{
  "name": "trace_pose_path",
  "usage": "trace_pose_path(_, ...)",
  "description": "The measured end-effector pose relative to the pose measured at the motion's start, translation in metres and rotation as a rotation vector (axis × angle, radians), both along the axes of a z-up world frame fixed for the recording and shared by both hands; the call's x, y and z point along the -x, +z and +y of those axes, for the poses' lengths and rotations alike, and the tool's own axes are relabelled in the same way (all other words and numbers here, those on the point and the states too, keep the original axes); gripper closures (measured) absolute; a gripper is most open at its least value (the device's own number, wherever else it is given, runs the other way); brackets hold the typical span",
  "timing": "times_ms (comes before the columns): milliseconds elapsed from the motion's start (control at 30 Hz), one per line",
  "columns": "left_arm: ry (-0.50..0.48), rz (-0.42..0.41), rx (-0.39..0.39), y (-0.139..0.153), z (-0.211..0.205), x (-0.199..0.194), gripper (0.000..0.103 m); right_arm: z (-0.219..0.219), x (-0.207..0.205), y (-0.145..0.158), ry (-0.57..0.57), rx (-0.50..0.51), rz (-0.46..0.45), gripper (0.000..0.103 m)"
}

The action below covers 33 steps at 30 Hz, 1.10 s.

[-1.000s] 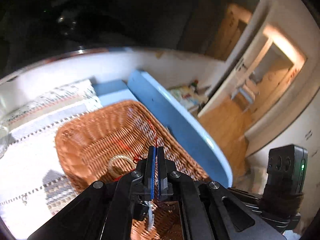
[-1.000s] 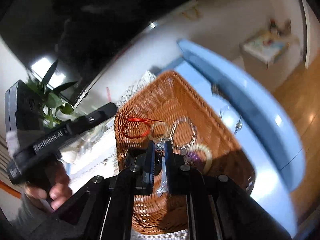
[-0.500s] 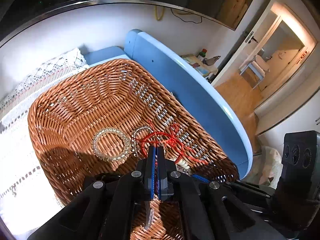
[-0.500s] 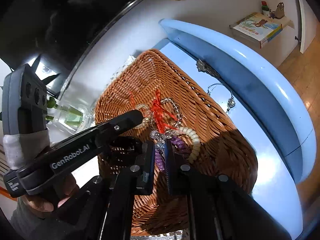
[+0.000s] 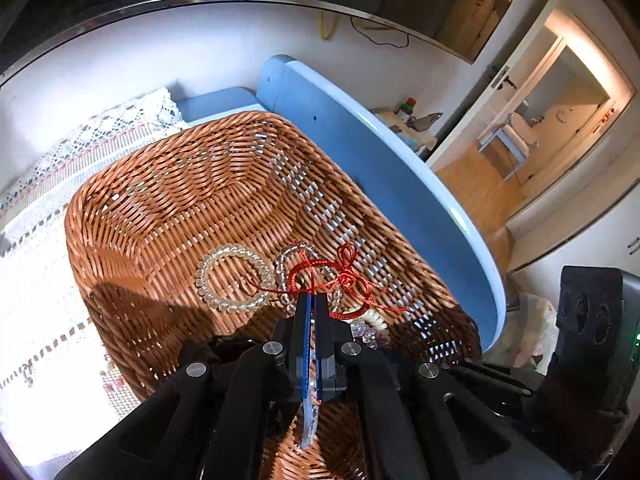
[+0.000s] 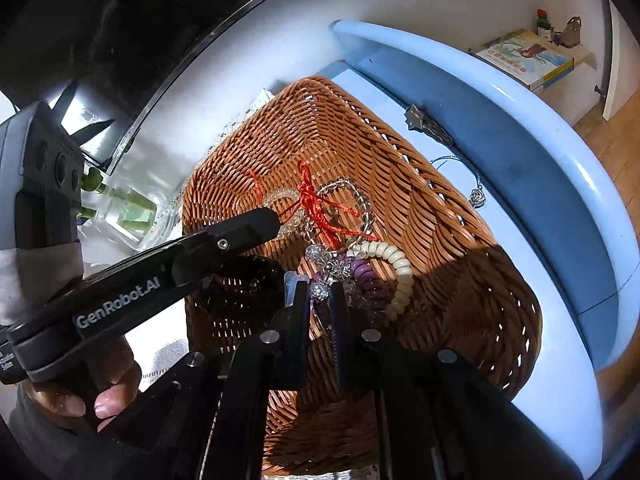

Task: Organize jewelry
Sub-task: 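Open the right tool to drop the earring while the left tool drops the red bracelet, then move both open tools back to the small gold ring on the tablecloth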

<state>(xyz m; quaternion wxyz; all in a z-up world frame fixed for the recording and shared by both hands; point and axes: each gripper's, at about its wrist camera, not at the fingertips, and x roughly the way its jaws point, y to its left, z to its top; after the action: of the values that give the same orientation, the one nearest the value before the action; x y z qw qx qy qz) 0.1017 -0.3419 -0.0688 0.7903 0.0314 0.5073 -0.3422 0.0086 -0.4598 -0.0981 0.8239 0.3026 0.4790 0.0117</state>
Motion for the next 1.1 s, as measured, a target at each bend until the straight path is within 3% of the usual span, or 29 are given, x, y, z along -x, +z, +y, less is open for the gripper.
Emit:
trace_pose_path(400, -0.023, 0.025, 0.014, 0.002, 0.008, 0.004, 0.102, 0.007, 0.003, 0.008, 0.005, 0.018, 0.005, 0.091)
trace_pose_path(433, -0.017, 0.045, 0.015, 0.000, 0.009, 0.003, 0.101, 0.008, 0.003, 0.009, 0.004, 0.025, 0.006, 0.088)
trace_pose_path(467, -0.011, 0.063, 0.016, -0.002, 0.012, 0.002, 0.101, 0.009, 0.003, 0.010, -0.001, 0.036, 0.015, 0.071)
trace_pose_path(500, -0.004, 0.084, 0.027, -0.003, 0.015, 0.002, 0.101, 0.010, 0.004, 0.011, -0.004, 0.043, 0.016, 0.059)
trace_pose_path(533, 0.005, 0.109, 0.057, -0.004, 0.020, 0.001, 0.100, 0.010, 0.005, 0.013, 0.001, 0.042, 0.001, 0.053)
trace_pose_path(567, 0.010, 0.129, 0.087, -0.003, 0.025, 0.000, 0.097, 0.011, 0.005, 0.016, 0.000, 0.044, -0.005, 0.037)
trace_pose_path(633, 0.017, 0.149, 0.142, 0.001, 0.036, -0.001, 0.089, 0.013, 0.007, 0.022, -0.001, 0.052, -0.017, 0.022)
trace_pose_path(800, 0.090, 0.088, 0.361, 0.039, 0.103, 0.000, 0.064, 0.026, 0.018, 0.057, 0.002, 0.150, -0.116, 0.019)
trace_pose_path(833, 0.127, 0.062, 0.411, 0.047, 0.124, -0.001, 0.059, 0.031, 0.021, 0.065, -0.003, 0.214, -0.132, 0.019)
trace_pose_path(900, 0.198, 0.023, 0.443, 0.053, 0.155, -0.002, 0.054, 0.054, 0.026, 0.084, -0.023, 0.475, -0.153, 0.018)
trace_pose_path(933, 0.257, -0.002, 0.401, 0.051, 0.173, -0.005, 0.054, 0.068, 0.027, 0.091, -0.028, 0.604, -0.163, 0.018)
trace_pose_path(967, 0.302, -0.017, 0.341, 0.048, 0.186, -0.008, 0.054, 0.080, 0.029, 0.095, -0.013, 0.661, -0.182, 0.018)
trace_pose_path(1033, 0.367, -0.030, 0.228, 0.035, 0.209, -0.012, 0.054, 0.101, 0.032, 0.101, 0.032, 0.664, -0.231, 0.018)
trace_pose_path(1100, 0.411, -0.029, 0.167, 0.023, 0.226, -0.013, 0.054, 0.123, 0.034, 0.105, 0.097, 0.589, -0.282, 0.018)
